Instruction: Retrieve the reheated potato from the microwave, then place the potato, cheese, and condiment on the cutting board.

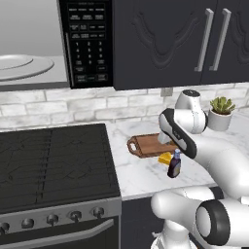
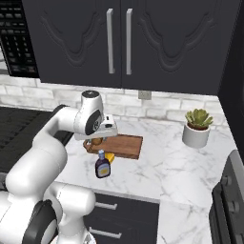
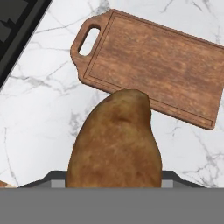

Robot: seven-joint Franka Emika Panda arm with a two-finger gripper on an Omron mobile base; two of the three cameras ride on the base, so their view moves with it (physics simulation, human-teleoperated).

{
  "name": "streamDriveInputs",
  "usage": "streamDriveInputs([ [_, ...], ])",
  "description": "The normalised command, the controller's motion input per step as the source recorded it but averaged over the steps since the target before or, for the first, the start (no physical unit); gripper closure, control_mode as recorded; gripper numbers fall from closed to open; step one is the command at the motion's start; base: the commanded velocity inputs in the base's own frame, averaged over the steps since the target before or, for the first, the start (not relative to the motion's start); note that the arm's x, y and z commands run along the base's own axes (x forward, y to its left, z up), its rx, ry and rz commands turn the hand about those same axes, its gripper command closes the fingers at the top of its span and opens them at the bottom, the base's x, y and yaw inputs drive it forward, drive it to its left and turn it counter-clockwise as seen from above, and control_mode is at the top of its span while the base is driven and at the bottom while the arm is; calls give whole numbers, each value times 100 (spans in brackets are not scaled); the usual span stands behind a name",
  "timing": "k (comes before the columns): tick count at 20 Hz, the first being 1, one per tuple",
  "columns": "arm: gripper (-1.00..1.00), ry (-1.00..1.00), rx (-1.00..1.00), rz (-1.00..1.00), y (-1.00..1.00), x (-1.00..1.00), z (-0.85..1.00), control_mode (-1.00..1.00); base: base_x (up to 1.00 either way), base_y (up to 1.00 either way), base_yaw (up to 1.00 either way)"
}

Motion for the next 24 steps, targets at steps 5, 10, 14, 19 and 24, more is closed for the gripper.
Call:
streamDriveInputs([
  [5,100,0,0,0,0,0,0,100,0,0,0],
  [10,100,0,0,0,0,0,0,-100,0,0,0],
  [14,100,0,0,0,0,0,0,-100,0,0,0],
  [19,100,0,0,0,0,0,0,-100,0,0,0],
  [24,100,0,0,0,0,0,0,-100,0,0,0],
])
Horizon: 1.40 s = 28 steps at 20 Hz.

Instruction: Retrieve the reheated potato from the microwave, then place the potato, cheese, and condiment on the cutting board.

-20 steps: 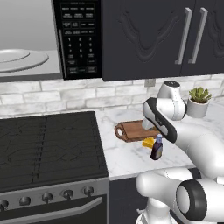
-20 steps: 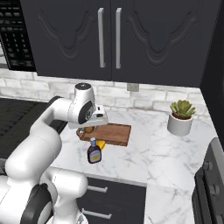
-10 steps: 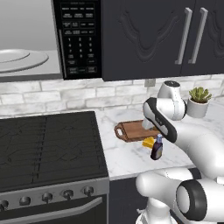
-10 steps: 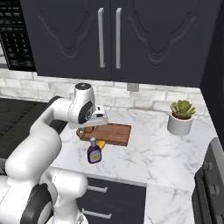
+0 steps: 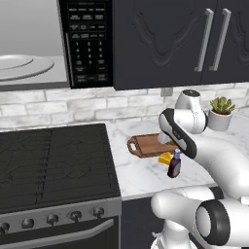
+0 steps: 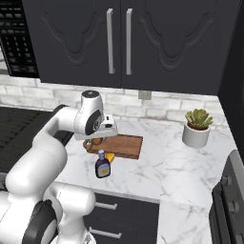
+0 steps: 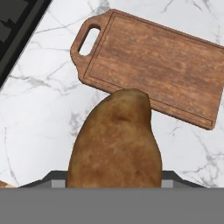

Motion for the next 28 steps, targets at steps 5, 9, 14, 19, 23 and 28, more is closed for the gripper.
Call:
streamDriveInputs([
  [5,100,0,0,-3,5,2,-1,-100,0,0,0],
  [9,100,0,0,-19,25,18,-1,-100,0,0,0],
  [14,100,-4,0,-17,34,17,-14,-100,0,0,0],
  [19,100,-21,1,-11,19,1,-27,-100,0,0,0],
  [23,100,-20,4,-23,27,6,-15,-100,0,0,0],
  [28,100,1,1,-23,16,27,-7,-100,0,0,0],
])
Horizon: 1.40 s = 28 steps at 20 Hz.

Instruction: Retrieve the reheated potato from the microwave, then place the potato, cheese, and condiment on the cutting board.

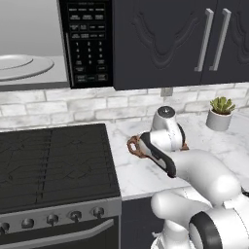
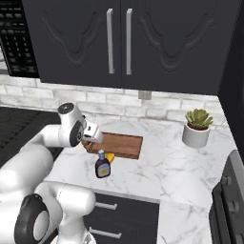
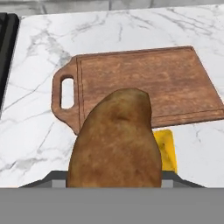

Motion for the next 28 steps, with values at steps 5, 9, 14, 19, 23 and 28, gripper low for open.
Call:
streamDriveInputs([
  [5,100,0,2,-19,14,38,-2,-100,0,0,0],
  [9,100,5,3,-12,1,39,0,-100,0,0,0],
  [14,100,6,4,-2,-1,24,-17,-100,0,0,0],
  [19,100,12,9,0,-10,28,-24,-100,0,0,0],
  [23,100,3,7,0,-6,22,-33,-100,0,0,0],
  [28,100,0,6,0,-2,24,-25,-100,0,0,0],
])
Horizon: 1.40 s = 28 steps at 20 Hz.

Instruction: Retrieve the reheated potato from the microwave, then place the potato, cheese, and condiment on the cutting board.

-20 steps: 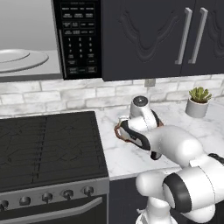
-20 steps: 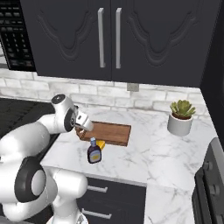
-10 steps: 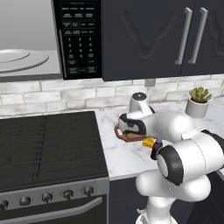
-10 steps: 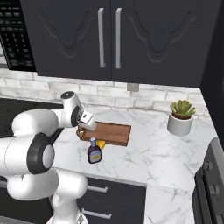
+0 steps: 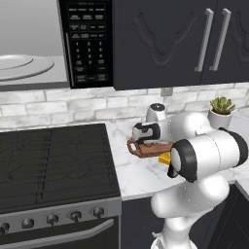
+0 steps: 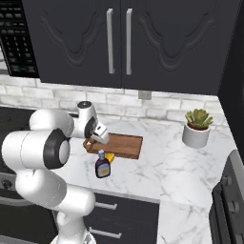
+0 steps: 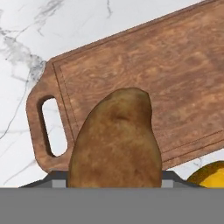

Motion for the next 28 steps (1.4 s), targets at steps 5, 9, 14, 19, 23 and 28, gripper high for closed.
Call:
streamDriveInputs([
  [5,100,0,4,0,1,16,-27,-100,0,0,0],
  [9,100,0,1,0,0,25,-9,-100,0,0,0],
  [14,100,1,0,-1,1,25,-5,-100,0,0,0],
  [19,100,0,0,0,4,18,-20,-100,0,0,0],
  [23,100,0,0,0,2,18,-24,-100,0,0,0],
  [28,100,0,0,0,-1,18,-26,-100,0,0,0],
])
